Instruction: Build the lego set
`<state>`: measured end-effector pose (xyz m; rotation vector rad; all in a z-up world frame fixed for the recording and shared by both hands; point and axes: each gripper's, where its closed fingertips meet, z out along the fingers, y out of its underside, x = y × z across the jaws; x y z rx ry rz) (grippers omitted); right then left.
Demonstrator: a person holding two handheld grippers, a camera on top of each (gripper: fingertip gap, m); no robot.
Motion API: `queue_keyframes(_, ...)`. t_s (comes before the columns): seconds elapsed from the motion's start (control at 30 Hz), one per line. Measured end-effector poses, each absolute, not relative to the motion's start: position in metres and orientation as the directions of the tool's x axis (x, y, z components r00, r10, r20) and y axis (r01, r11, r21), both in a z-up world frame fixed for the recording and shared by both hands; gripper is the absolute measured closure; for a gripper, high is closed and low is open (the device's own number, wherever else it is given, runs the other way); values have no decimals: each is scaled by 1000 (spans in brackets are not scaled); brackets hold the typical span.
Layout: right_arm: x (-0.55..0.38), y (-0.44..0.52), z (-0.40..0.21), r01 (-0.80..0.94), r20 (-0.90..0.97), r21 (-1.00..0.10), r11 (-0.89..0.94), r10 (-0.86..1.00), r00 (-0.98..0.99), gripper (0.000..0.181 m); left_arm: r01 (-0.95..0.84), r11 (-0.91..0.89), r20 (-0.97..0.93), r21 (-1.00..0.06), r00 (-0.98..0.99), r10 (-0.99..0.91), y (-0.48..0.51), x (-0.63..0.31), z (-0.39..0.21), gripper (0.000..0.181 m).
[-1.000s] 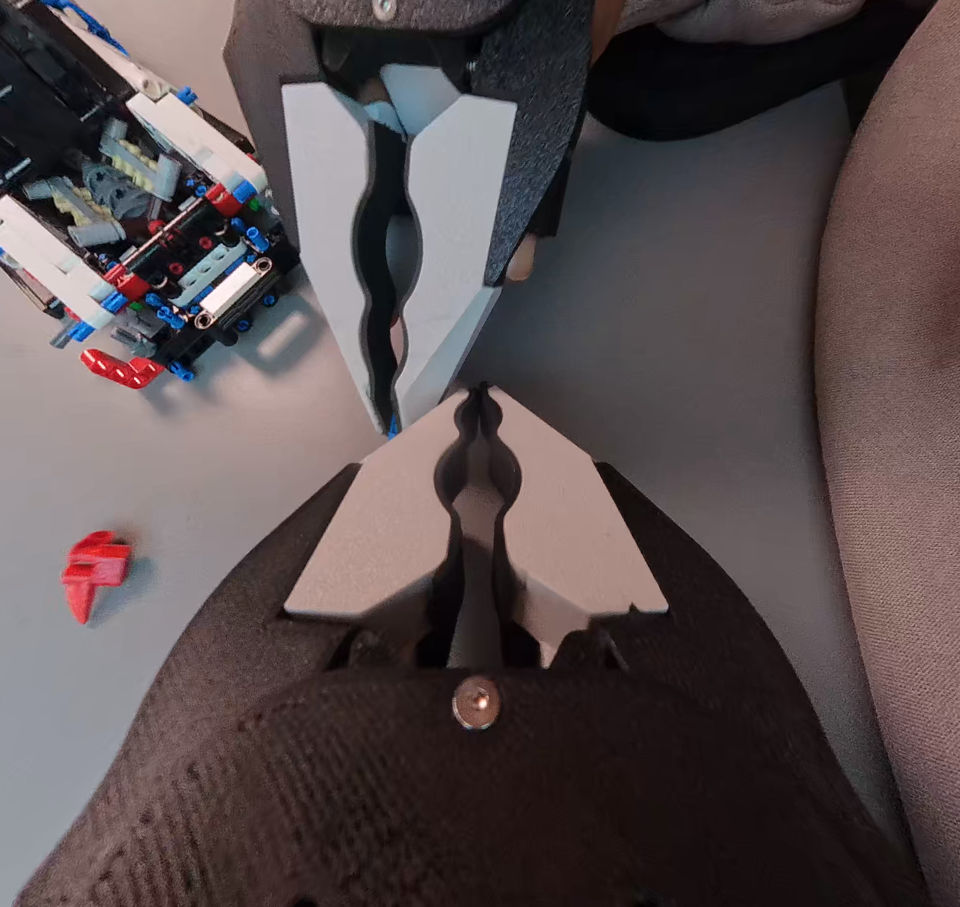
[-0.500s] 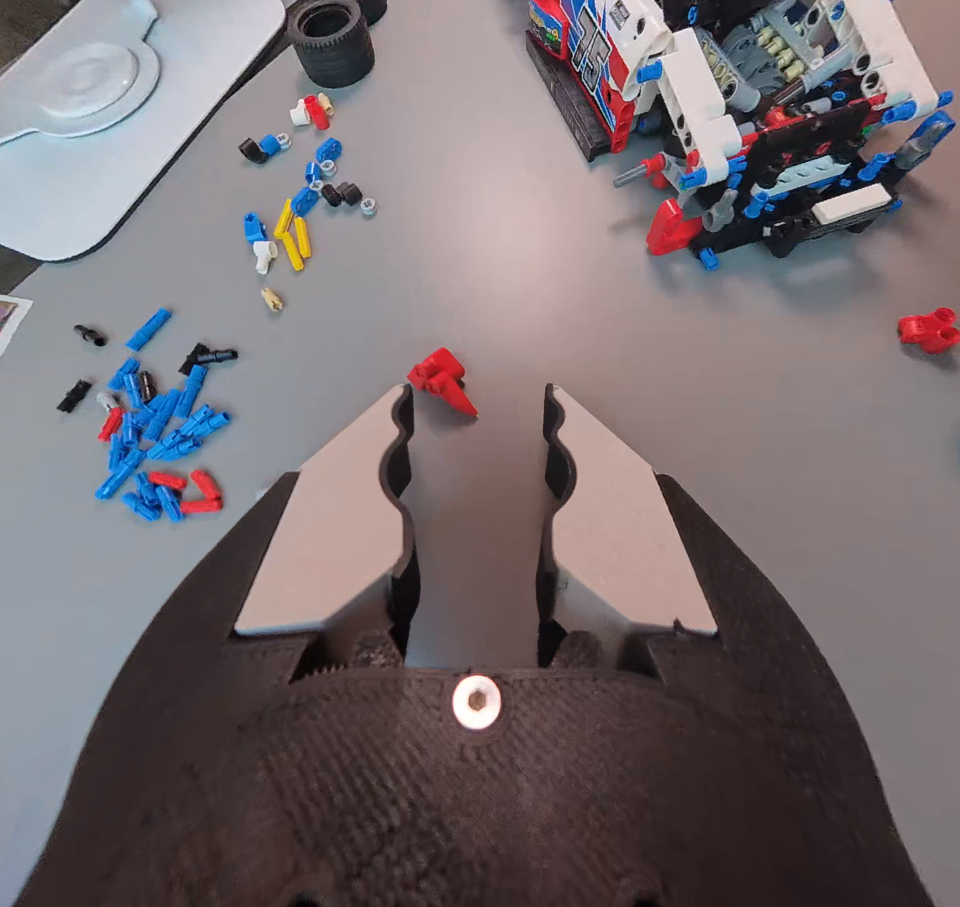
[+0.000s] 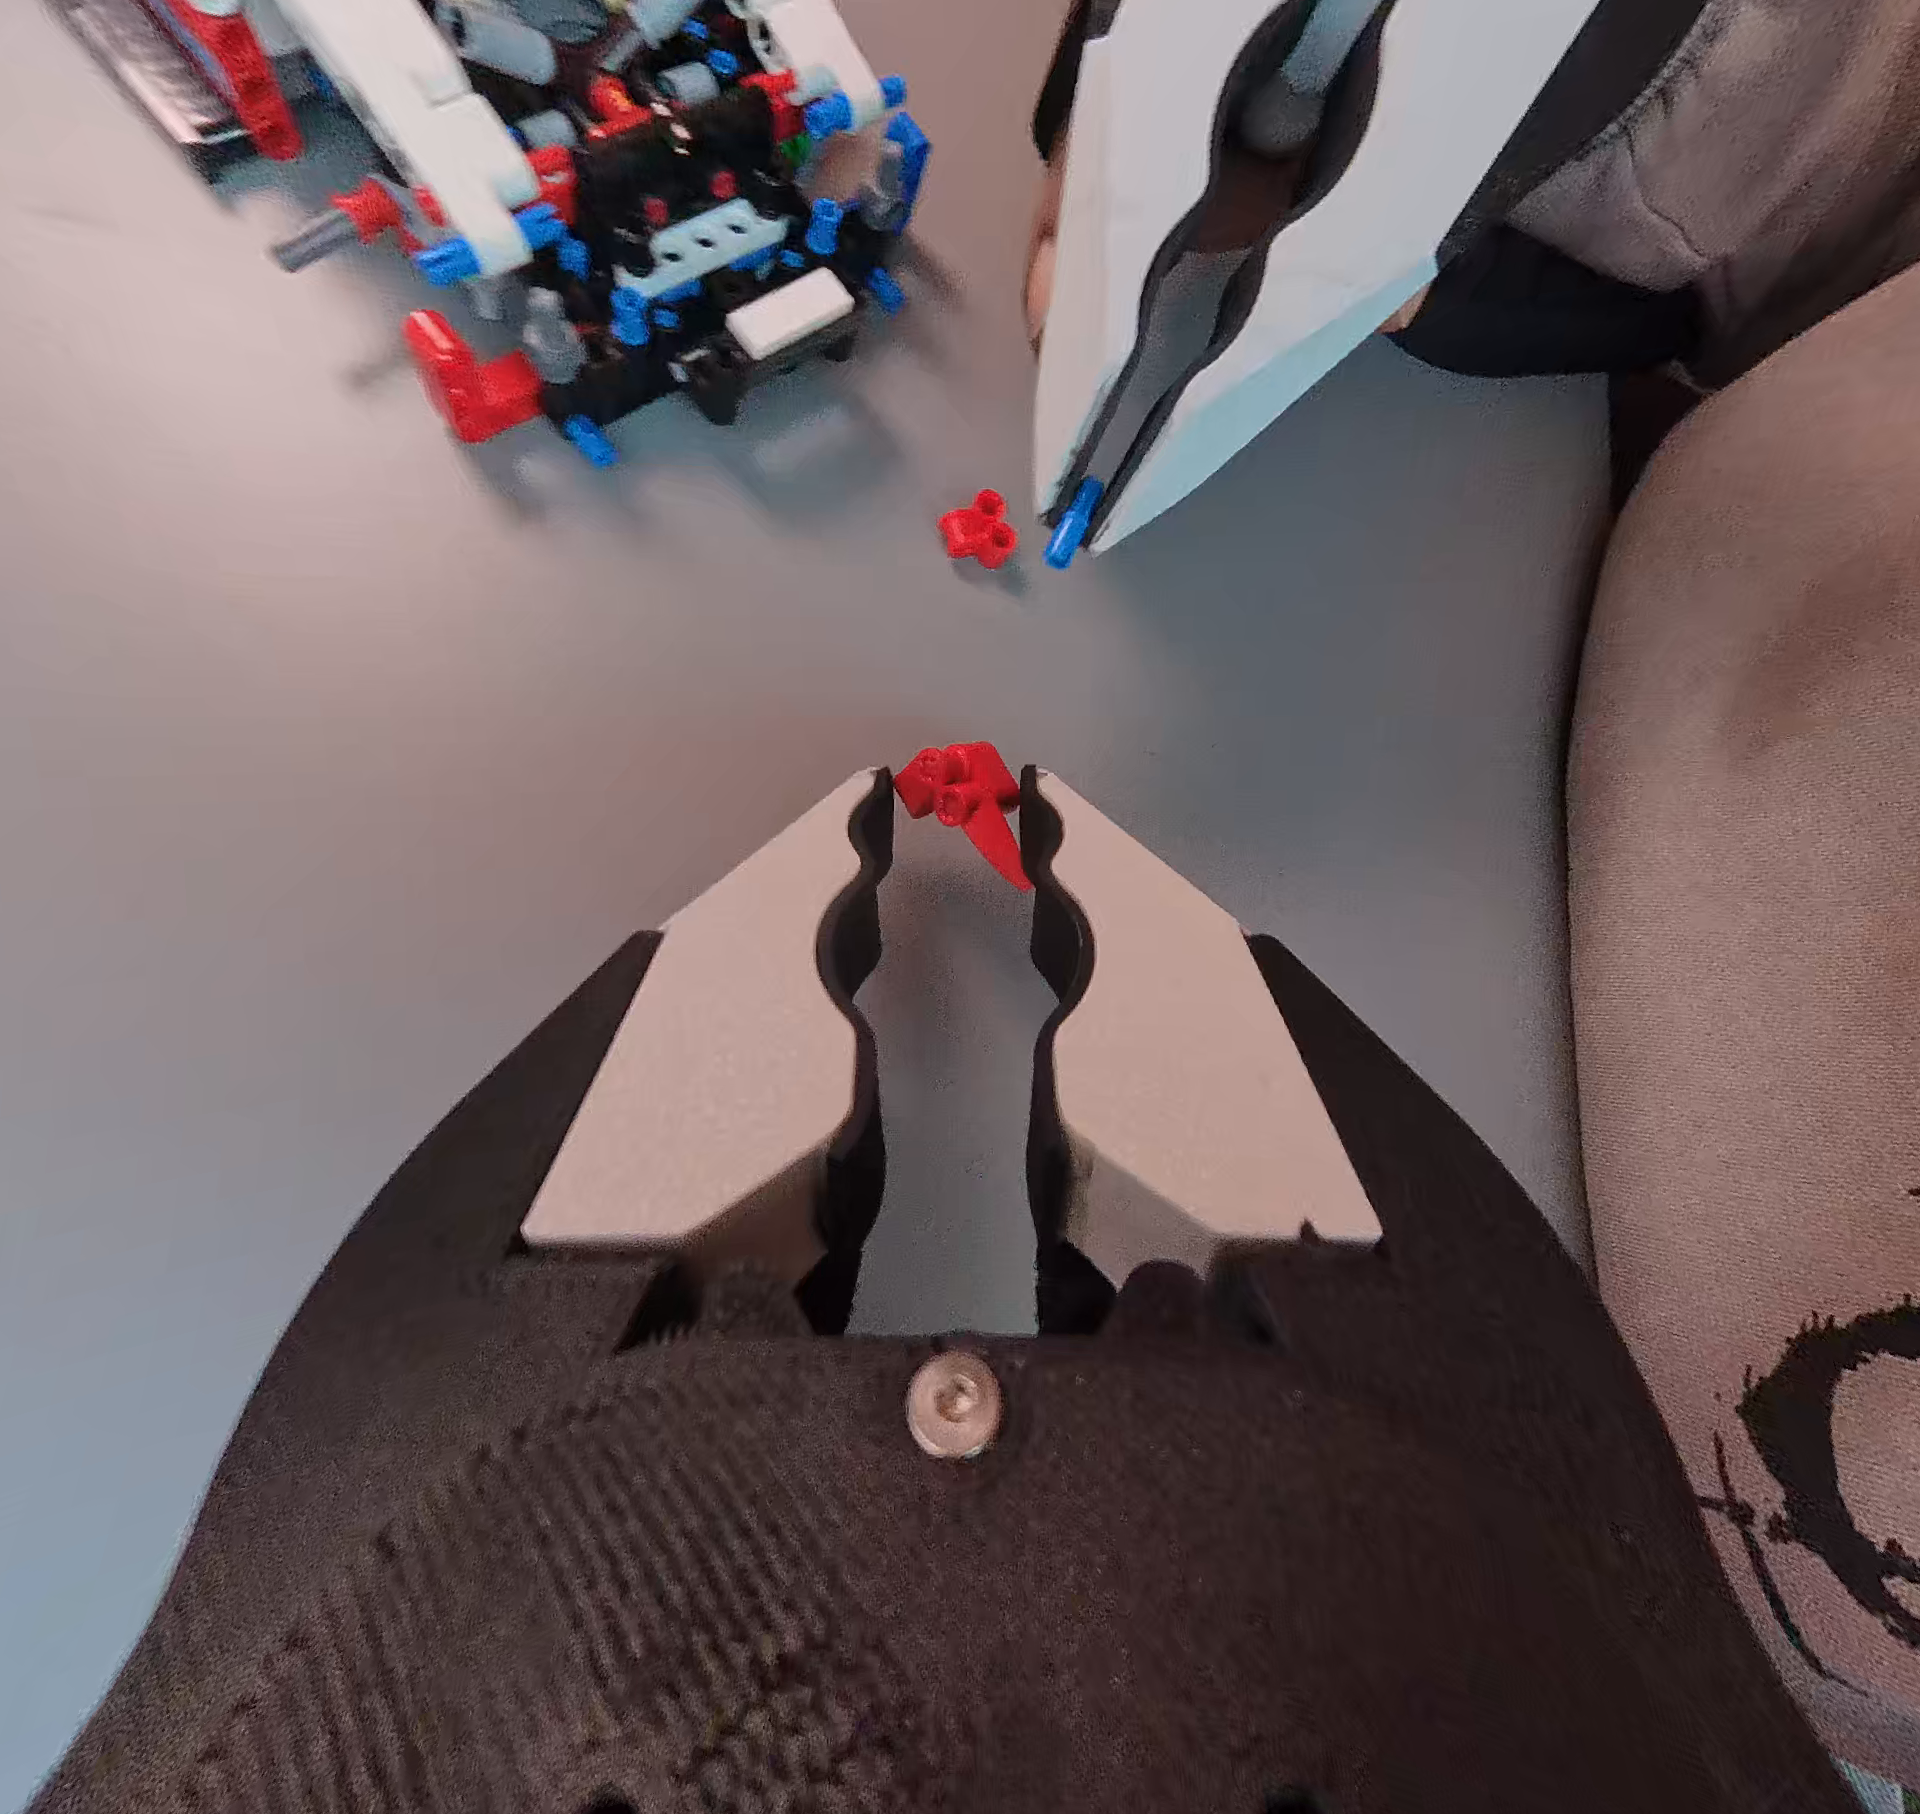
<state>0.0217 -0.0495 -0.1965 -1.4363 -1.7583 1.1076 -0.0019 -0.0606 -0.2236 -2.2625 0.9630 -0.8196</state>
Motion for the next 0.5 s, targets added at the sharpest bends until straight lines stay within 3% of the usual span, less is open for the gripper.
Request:
queue_keyframes(0.13,22,-76,-201,454,3,-875,167,940,-340,179,-454,-583,336,-673,515,-789,-78,26,-222,159)
queue_keyframes(0.33,29,-76,-230,546,188,-743,387,904,-385,179,-388,-574,376,-721,477,-795,-87,43,-207,156)
queue_keyframes(0.5,31,-66,-228,568,166,-747,346,924,-344,179,-398,-499,296,-770,469,-832,-86,33,-199,143)
